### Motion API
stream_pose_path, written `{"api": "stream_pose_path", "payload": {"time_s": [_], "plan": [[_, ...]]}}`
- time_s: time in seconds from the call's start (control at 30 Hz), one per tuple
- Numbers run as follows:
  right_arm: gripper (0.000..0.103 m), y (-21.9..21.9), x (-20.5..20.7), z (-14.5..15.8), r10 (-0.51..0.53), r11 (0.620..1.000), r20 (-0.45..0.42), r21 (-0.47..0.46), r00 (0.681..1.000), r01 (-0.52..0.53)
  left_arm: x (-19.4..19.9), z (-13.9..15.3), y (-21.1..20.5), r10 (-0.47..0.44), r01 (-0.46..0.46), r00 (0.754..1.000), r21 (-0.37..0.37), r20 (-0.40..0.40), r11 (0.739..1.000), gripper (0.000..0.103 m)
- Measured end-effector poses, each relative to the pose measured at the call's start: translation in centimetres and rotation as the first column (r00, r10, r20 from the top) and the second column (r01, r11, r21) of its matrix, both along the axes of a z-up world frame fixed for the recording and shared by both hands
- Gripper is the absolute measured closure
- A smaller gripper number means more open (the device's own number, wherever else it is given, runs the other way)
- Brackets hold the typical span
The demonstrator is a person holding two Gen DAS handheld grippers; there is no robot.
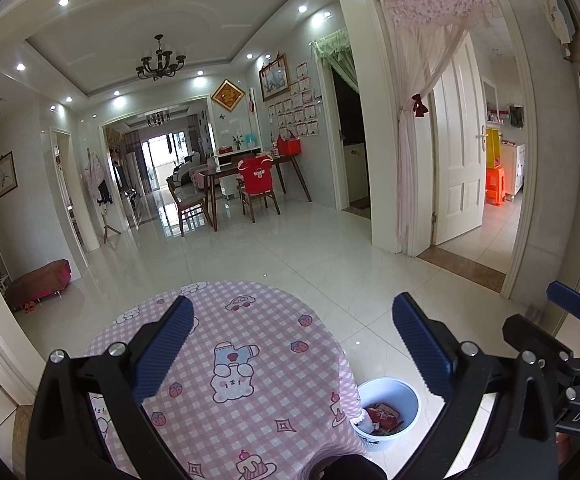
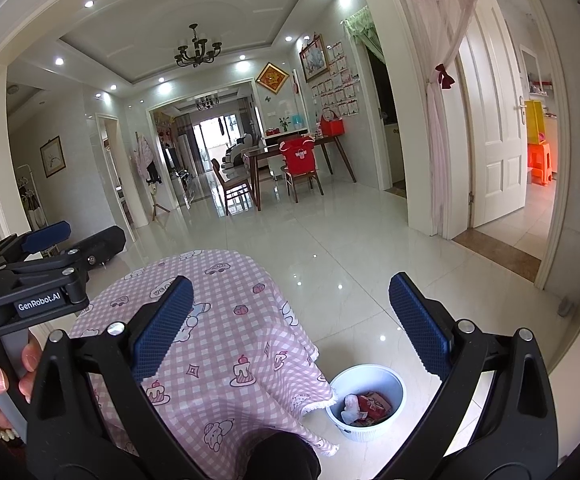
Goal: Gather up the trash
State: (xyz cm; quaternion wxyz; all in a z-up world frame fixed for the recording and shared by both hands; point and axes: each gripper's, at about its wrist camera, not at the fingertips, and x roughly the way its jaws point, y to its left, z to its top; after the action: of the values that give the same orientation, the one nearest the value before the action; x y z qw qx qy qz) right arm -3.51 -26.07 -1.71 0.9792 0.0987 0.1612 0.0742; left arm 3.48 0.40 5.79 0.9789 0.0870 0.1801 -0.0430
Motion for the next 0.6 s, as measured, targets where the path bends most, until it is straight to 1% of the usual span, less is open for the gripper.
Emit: {"api": "stream_pose_path", "payload": {"time_s": [0.27, 0.6], "plan": [[0.007, 0.33, -0.22, -0.35, 0.0, 1.0, -0.007, 0.003, 1.0, 0.0, 0.17, -0.77, 0.3, -0.003, 0.003, 1.0, 0.005, -0.006, 1.0, 0.005], [0.007, 0.88, -0.38, -0.78, 0.001, 1.0, -0.015, 0.008, 1.0, 0.0, 0.16, -0.77, 0.29, -0.005, 0.005, 1.0, 0.006, -0.008, 1.0, 0.005]]}}
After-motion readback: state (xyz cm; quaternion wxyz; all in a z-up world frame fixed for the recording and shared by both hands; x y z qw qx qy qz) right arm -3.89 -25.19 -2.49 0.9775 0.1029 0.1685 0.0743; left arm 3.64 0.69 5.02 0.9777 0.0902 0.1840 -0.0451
